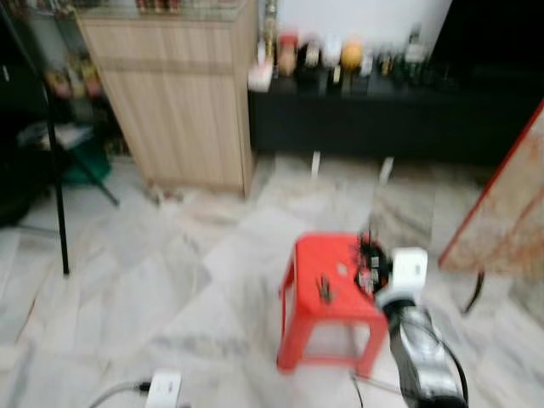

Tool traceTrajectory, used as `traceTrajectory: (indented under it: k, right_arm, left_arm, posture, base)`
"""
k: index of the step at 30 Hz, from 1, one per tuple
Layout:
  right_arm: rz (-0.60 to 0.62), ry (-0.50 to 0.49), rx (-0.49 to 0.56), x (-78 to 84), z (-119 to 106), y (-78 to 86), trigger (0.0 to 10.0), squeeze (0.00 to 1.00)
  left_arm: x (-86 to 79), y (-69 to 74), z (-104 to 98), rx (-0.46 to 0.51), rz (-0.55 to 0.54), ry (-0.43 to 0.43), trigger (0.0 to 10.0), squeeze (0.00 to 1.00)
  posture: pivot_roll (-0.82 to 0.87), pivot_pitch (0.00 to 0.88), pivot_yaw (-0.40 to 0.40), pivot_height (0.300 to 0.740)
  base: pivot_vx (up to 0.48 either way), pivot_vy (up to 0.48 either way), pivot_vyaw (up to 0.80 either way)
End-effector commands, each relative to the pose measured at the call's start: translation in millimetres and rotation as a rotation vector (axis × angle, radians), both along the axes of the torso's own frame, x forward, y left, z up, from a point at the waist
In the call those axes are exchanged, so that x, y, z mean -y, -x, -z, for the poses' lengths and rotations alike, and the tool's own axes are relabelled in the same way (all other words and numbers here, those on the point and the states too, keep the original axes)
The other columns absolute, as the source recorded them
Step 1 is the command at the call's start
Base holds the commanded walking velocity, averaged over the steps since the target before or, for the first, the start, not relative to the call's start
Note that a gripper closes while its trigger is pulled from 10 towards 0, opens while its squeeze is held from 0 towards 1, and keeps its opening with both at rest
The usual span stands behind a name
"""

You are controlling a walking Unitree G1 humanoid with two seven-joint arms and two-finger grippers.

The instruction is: Hang keys on a hook

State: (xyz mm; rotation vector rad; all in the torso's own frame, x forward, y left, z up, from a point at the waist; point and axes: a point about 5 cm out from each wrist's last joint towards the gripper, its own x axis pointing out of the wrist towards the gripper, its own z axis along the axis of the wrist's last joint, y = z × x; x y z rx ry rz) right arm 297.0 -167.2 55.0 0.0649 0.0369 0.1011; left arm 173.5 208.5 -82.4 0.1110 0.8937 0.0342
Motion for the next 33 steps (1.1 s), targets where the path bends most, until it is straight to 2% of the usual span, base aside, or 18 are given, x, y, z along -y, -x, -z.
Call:
traceTrajectory:
  k: [1, 8, 10, 11, 12, 14, 15, 19, 22, 23, 25, 26, 27, 29, 33]
  right_arm:
    - [0.008, -0.004, 0.015, 3.2, -5, -2.1, 10.0, 0.00]
    - [0.007, 0.006, 0.006, 6.2, -7, -5.5, 10.0, 0.00]
    - [-0.025, 0.029, -0.038, 4.3, -5, -8.0, 10.0, 0.00]
    - [-0.025, 0.029, -0.038, 4.3, -5, -8.0, 10.0, 0.00]
    - [-0.069, 0.077, -0.101, 1.7, -1, -10.1, 10.0, 0.00]
    - [-0.097, 0.106, -0.129, 0.9, 1, -11.1, 10.0, 0.00]
    - [-0.117, 0.125, -0.162, 1.3, 3, -12.0, 10.0, 0.00]
    - [-0.199, 0.180, -0.196, 2.2, 1, -15.6, 10.0, 0.00]
    - [-0.348, 0.321, -0.238, 3.4, -1, -17.8, 10.0, 0.00]
    - [-0.348, 0.321, -0.238, 3.4, -1, -17.8, 10.0, 0.00]
    - [-0.512, 0.423, -0.288, 4.4, -5, -18.0, 10.0, 0.00]
    - [-0.512, 0.423, -0.288, 4.4, -5, -18.0, 10.0, 0.00]
    - [-0.588, 0.512, -0.311, 6.3, -9, -19.5, 10.0, 0.00]
    - [-0.650, 0.601, -0.345, 9.6, -13, -22.5, 10.0, 0.00]
    - [-0.777, 0.694, -0.370, 8.5, -17, -21.2, 10.0, 0.00]
  left_arm:
    - [-3.5, 0.4, -1, 0.004, 0.006, -0.005, 10.0, 0.00]
    - [-13.2, -8.0, -8, 0.059, 0.007, -0.026, 10.0, 0.00]
    - [-16.3, -19.7, -16, 0.125, 0.015, -0.035, 10.0, 0.00]
    - [-16.3, -19.7, -16, 0.125, 0.015, -0.035, 10.0, 0.00]
    - [-17.6, -31.9, -25, 0.191, 0.021, -0.037, 10.0, 0.00]
    - [-18.1, -40.0, -31, 0.234, 0.027, -0.038, 10.0, 0.00]
    - [-18.2, -48.9, -38, 0.280, 0.040, -0.041, 10.0, 0.00]
    - [-18.4, -71.1, -58, 0.399, 0.084, -0.057, 10.0, 0.00]
    - [-14.9, -91.2, -78, 0.496, 0.154, -0.064, 10.0, 0.00]
    - [-14.9, -91.2, -78, 0.496, 0.154, -0.064, 10.0, 0.00]
    - [-10.4, -104.7, -94, 0.566, 0.213, -0.074, 10.0, 0.00]
    - [-10.4, -104.7, -94, 0.566, 0.213, -0.074, 10.0, 0.00]
    - [-5.7, -111.4, -102, 0.606, 0.247, -0.070, 10.0, 0.00]
    - [1.3, -118.3, -111, 0.651, 0.288, -0.060, 10.0, 0.00]
    - [7.9, -123.7, -120, 0.691, 0.328, -0.034, 10.0, 0.00]
  posture:
    - [0.02, 0.004, -0.043, 0.740]
    - [0.03, 0.000, -0.042, 0.740]
    - [0.02, 0.000, -0.042, 0.740]
    - [0.02, 0.000, -0.042, 0.740]
    - [0.02, 0.000, -0.042, 0.740]
    - [0.02, 0.000, -0.042, 0.740]
    - [0.02, 0.000, -0.042, 0.740]
    - [0.02, 0.000, -0.038, 0.740]
    - [0.02, 0.000, -0.035, 0.740]
    - [0.02, 0.000, -0.035, 0.740]
    - [0.01, 0.000, -0.029, 0.740]
    - [0.01, 0.000, -0.029, 0.740]
    - [0.01, 0.000, -0.028, 0.740]
    - [0.01, 0.000, -0.030, 0.740]
    - [0.01, 0.000, -0.031, 0.740]
  base:
    - [0.000, 0.000, 0.00]
    - [0.000, 0.000, 0.00]
    - [0.000, 0.000, 0.00]
    - [0.000, 0.000, 0.00]
    - [0.000, 0.000, 0.00]
    - [0.000, 0.000, 0.00]
    - [0.000, 0.000, 0.00]
    - [0.000, 0.000, 0.00]
    - [0.000, 0.000, 0.00]
    - [0.000, 0.000, 0.00]
    - [0.000, 0.000, 0.00]
    - [0.000, 0.000, 0.00]
    - [0.000, 0.000, 0.00]
    - [0.000, 0.000, 0.00]
    - [0.000, 0.000, 0.00]
